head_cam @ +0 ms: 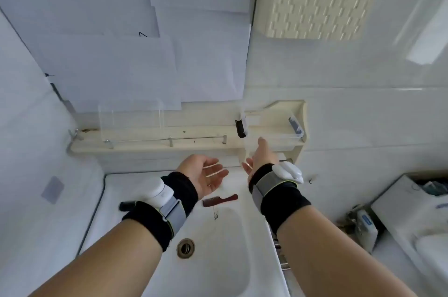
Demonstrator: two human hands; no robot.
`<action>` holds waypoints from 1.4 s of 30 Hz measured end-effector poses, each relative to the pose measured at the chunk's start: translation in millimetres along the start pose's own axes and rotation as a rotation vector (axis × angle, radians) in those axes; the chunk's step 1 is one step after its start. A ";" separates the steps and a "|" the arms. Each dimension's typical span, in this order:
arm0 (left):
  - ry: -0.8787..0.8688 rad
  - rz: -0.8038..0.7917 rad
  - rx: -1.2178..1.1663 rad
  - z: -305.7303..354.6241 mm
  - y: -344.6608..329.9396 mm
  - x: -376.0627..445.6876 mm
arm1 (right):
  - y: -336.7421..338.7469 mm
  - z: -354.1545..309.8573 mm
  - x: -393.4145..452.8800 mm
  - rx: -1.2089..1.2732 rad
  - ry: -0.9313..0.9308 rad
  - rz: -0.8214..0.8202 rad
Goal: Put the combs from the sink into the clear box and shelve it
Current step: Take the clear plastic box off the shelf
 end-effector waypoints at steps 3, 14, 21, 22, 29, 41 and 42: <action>0.017 0.025 0.003 -0.4 -12.1 6.7 | 0.9 -12.4 12.3 -0.004 -0.023 0.009; -0.100 0.016 0.267 -14.5 -55.4 36.6 | 7.6 -36.8 40.2 -0.064 0.023 0.007; -0.090 -0.077 0.239 -18.1 -81.0 52.7 | 6.9 -40.8 46.3 -0.026 -0.023 -0.048; -0.089 -0.088 0.224 -19.2 -82.5 53.9 | 8.0 -39.8 44.1 -0.040 -0.010 -0.040; -0.165 -0.118 0.187 -23.6 -79.8 56.6 | 8.3 -19.7 18.1 -0.101 0.018 -0.087; -0.463 -0.036 0.357 -12.9 -13.6 34.0 | 6.1 42.8 -22.3 -0.002 0.066 -0.136; -0.463 -0.012 0.348 -14.6 -7.0 32.3 | 5.3 46.5 -26.3 -0.005 0.060 -0.128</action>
Point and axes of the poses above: each hand's wrist, its own x-axis towards the middle knuckle, its own y-axis out of the back of the hand, z = x × y, the point moved 4 cm from there along x, towards the middle knuckle, and after that the axes turned 15 degrees about -y, right-handed, at the moved point
